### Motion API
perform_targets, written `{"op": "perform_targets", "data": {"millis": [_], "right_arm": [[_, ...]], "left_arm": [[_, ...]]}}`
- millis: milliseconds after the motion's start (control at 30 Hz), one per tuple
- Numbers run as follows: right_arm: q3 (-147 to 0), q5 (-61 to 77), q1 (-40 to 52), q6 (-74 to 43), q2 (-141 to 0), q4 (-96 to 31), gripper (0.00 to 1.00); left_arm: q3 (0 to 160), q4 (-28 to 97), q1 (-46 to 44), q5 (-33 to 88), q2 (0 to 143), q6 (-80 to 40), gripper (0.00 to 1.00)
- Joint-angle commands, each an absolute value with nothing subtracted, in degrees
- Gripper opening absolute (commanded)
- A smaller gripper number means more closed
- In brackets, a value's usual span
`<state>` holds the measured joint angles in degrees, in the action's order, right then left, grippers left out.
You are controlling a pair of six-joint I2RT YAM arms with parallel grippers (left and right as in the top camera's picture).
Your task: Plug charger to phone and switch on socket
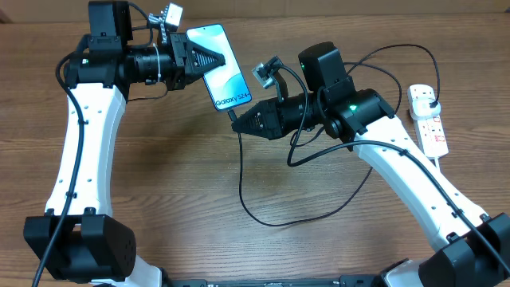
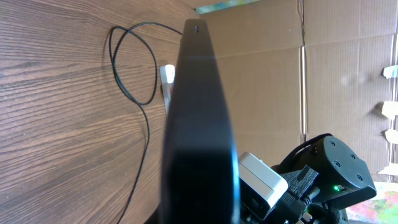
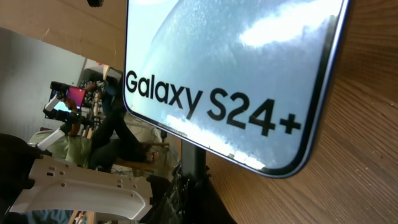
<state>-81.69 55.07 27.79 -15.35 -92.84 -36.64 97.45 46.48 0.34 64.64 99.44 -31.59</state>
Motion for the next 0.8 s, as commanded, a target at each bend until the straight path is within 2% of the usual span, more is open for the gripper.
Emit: {"op": "perform_targets", "data": {"millis": [0, 767], "right_arm": [[-82.61, 55.35, 28.01, -15.05, -91.2, -36.53, 0.04], [-82.61, 57.17, 27.14, -14.98, -91.18, -36.56, 0.04]], "left_arm": [[97.73, 46.04, -0.1, 66.32, 99.35, -32.18, 0.04], [97.73, 46.0, 0.16, 67.07, 99.35, -30.59, 0.04]]}}
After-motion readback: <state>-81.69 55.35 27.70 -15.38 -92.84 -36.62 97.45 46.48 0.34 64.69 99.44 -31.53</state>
